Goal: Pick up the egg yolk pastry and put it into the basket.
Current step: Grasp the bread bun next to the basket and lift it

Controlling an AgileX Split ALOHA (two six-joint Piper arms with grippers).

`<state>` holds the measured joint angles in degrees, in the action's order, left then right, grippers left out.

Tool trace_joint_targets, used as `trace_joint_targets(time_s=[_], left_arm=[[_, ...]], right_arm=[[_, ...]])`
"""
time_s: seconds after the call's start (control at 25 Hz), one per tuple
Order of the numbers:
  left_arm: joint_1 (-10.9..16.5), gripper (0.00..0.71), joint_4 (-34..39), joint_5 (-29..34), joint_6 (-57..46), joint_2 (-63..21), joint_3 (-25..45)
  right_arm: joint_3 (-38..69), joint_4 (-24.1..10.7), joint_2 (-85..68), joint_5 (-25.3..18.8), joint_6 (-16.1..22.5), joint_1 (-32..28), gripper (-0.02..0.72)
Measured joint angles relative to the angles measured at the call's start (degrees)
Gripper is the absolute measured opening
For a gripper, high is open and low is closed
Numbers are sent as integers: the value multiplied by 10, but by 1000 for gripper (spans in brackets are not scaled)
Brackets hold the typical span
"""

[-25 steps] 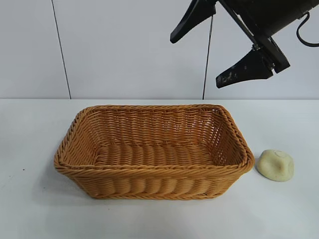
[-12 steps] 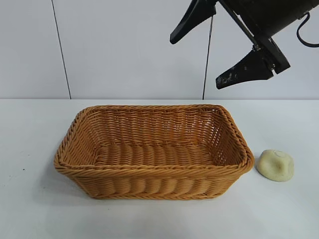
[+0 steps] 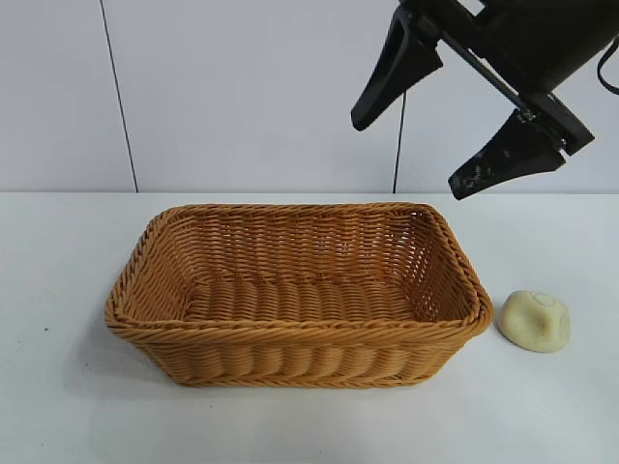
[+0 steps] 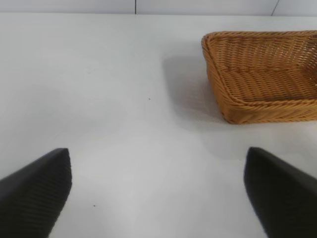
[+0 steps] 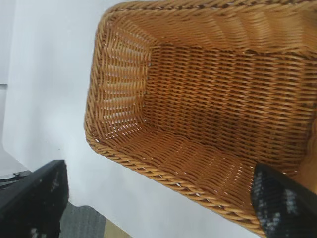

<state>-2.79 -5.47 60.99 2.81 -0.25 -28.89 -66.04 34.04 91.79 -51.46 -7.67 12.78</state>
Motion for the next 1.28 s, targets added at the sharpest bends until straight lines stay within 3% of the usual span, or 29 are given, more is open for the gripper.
trace_joint_targets(time_s=[0.28, 0.4, 0.52, 0.72, 0.96, 1.28], left_arm=[[0, 696, 0, 0, 0, 0, 1], [0, 696, 0, 0, 0, 0, 1], [0, 696, 0, 0, 0, 0, 1], [0, 696, 0, 0, 0, 0, 1], [0, 696, 0, 0, 0, 0, 1], [0, 696, 0, 0, 1, 0, 1]], right_arm=[[-60, -255, 0, -86, 126, 0, 694], [-63, -318, 1, -96, 167, -16, 694], [-63, -322, 15, -96, 170, -55, 694], [-63, -296, 55, -96, 148, -102, 694], [-63, -286, 119, -75, 145, -107, 694], [-63, -276, 220, -8, 156, -107, 694]])
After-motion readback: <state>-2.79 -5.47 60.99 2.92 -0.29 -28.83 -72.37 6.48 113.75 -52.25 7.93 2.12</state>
